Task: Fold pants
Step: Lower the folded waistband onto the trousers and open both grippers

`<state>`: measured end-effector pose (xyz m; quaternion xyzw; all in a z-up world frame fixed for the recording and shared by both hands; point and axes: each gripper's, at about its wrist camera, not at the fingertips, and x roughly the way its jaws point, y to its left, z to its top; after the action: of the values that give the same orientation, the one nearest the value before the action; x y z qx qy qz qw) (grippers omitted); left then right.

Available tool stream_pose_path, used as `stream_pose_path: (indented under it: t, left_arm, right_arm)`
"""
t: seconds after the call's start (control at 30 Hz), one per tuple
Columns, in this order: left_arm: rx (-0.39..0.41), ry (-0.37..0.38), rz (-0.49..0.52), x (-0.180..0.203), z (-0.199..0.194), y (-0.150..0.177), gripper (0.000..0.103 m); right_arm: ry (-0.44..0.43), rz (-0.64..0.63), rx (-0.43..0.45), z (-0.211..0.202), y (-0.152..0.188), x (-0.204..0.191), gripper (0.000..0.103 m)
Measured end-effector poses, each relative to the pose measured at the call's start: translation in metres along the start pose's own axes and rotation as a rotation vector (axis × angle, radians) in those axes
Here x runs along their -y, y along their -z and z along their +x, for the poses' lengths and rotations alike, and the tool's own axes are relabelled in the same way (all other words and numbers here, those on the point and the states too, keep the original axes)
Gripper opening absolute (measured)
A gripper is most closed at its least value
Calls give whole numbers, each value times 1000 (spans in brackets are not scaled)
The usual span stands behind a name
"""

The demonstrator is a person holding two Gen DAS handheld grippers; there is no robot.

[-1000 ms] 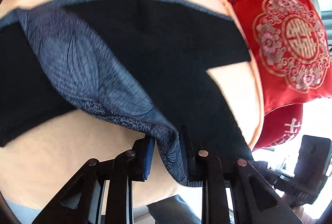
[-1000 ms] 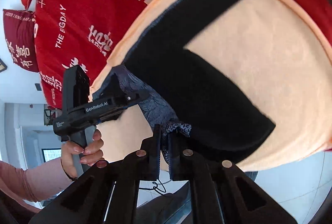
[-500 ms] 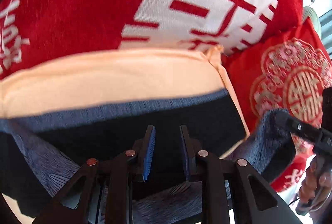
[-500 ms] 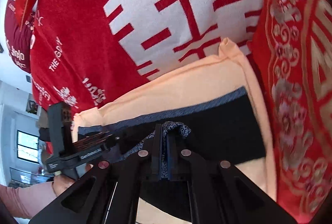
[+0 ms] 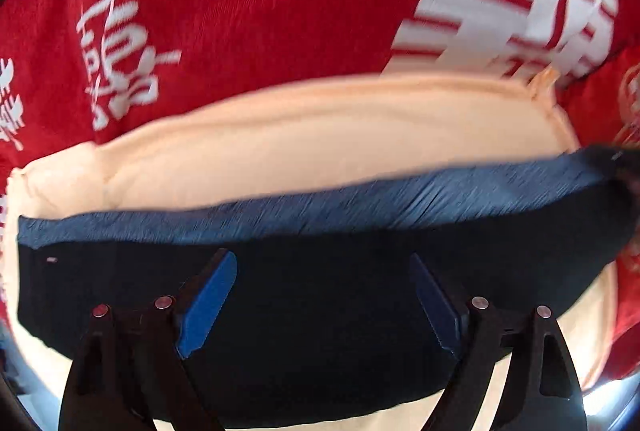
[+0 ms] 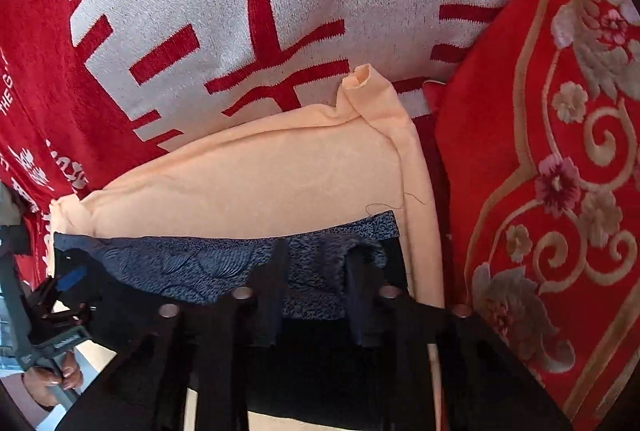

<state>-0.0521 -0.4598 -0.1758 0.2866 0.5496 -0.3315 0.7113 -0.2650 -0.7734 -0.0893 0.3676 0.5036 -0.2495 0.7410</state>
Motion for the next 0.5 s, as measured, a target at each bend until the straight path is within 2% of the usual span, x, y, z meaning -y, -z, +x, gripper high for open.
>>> stream_pose_path:
  t: [0.03, 0.1, 0.2, 0.27, 0.37, 0.4, 0.43, 0.5]
  left_arm:
    - [-25, -33, 9, -1, 10, 6, 88]
    - [-89, -49, -2, -6, 30, 18, 88]
    - [-66, -22, -55, -15, 35, 24, 90]
    - [-68, -28, -61, -17, 36, 23, 91]
    - [-65, -31, -48, -17, 38, 24, 91]
    - [-61, -31, -40, -16, 40, 23, 92]
    - [-58, -34, -33, -16, 40, 23, 95]
    - [-62, -34, -31, -17, 42, 20, 95]
  right_arm:
    - [13, 2, 32, -11, 10, -3, 78]
    - [-1, 17, 57, -27, 32, -6, 79]
    - [-1, 127, 21, -29, 73, 4, 78]
    - [24, 224, -23, -19, 94, 18, 71]
    - [37, 374, -75, 8, 111, 44, 54]
    - [28, 383, -63, 13, 109, 47, 28]
    - [28, 371, -54, 16, 104, 48, 14]
    - [42, 336, -24, 11, 96, 45, 12]
